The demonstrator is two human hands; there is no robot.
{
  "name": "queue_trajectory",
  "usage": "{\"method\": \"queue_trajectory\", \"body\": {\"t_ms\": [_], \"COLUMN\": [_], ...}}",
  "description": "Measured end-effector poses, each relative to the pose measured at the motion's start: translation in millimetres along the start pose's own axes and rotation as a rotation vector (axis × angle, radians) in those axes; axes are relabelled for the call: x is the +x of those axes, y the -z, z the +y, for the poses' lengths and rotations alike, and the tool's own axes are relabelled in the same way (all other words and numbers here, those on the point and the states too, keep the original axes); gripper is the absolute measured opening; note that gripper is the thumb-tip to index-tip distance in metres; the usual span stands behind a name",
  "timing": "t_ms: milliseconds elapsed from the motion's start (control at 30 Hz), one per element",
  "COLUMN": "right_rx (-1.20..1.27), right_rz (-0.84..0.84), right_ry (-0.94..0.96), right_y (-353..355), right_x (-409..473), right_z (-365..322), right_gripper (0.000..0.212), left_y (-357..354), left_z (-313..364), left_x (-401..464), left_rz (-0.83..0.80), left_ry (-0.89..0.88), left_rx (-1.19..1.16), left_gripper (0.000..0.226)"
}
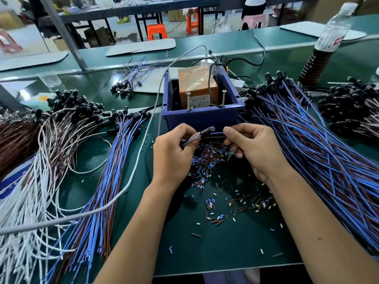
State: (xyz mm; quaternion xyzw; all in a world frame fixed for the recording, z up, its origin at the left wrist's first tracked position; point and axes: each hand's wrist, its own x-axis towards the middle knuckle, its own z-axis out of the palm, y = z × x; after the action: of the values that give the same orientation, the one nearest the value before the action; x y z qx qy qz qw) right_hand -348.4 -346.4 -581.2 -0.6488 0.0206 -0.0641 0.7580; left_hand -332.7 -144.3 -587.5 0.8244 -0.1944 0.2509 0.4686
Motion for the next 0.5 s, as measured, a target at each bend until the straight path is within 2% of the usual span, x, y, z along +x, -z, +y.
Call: {"method": "queue_trajectory", "body": {"t_ms": [133,300,400,500], "right_rx": [0.127,0.12,0.047,-0.152], "right_rz": [-0.068,-0.083,-0.029,0.063], "right_ry": [-0.082,-0.078,-0.008,0.155], "right_y": [3.2,6.1,5.6,5.5], "right_x": [1.2,1.8,2.1,2.6], "right_z": [-2.5,-3.0,-0.8,3.9], "right_gripper": [0.017,0.018,0.015,0.015], "left_y": [-0.2,2.0,2.4,2.7], "left_z": [-2.1,-2.8,-1.5,-0.7], "left_x": [0.5,0.4,-0.4,-0.7], "left_rz": [0.009,0.03,0.023,0.023], "left_ry": [0.061,0.095,0.093,0.111], "left_rx": [-0.034,-0.048,-0.038,-0.042], "left_gripper": [0.011,0.013,0.015,0.014]}}
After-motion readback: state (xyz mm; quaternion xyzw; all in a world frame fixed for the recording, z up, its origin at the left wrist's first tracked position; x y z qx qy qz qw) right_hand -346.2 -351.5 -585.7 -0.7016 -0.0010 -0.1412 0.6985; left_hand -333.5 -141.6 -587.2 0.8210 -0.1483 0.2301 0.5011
